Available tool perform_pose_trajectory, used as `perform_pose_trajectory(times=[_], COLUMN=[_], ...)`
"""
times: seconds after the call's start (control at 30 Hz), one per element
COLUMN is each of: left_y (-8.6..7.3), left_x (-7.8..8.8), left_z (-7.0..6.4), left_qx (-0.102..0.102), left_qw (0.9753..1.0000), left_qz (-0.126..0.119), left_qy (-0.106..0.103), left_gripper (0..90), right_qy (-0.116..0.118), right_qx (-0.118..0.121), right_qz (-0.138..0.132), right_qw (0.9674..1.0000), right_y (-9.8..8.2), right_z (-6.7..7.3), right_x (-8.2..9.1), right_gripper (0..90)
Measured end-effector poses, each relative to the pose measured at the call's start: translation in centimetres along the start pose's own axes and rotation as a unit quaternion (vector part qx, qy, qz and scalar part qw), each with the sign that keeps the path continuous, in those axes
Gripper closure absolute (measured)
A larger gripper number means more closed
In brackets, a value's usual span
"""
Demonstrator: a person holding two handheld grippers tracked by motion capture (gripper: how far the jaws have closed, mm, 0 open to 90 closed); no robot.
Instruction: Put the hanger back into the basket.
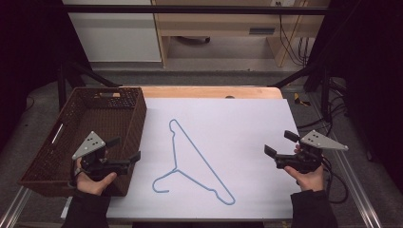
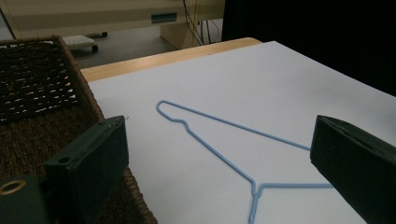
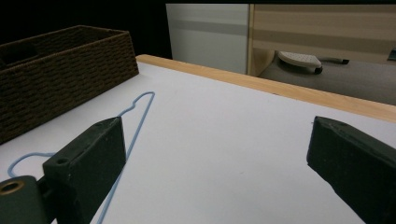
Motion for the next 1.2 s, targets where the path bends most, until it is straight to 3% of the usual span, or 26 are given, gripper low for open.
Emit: perform_pose_trajectory(times=[0.43,0.57,1.03,1.07,1.2], left_y=[0.3,0.2,0.0,0.0,0.0], left_x=[-0.2,-0.6,-1.6,-1.6,-1.6], left_z=[-1.1,-1.7,-3.0,-3.1,-3.1], left_qx=[-0.009,-0.016,-0.024,-0.025,-0.026], left_qw=[0.9999,0.9997,0.9989,0.9989,0.9988], left_qz=[0.0,0.008,0.02,0.019,0.019], left_qy=[-0.011,-0.015,-0.035,-0.036,-0.037], left_gripper=[4.4,4.4,4.9,5.1,5.4], right_qy=[-0.001,0.002,0.049,0.057,0.078], right_qx=[0.004,0.021,0.049,0.054,0.069], right_qz=[0.019,0.035,0.091,0.096,0.11], right_qw=[0.9998,0.9992,0.9934,0.9923,0.9885], right_y=[0.0,0.2,-0.3,-0.3,-0.7], right_z=[0.8,1.7,6.9,7.9,9.5], right_x=[-0.3,-0.7,-3.5,-4.2,-5.4], right_gripper=[6.0,6.7,9.1,10.1,11.8])
Point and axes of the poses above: each handheld gripper's, and its own axes: x roughly backward along the jaws, y roughly out of its top, z roughly to its left, the point moved 7 cm from there along -x, roughly forward along the jaws, and after that the axes turned 1 degree about -z, right-handed, at the moved point
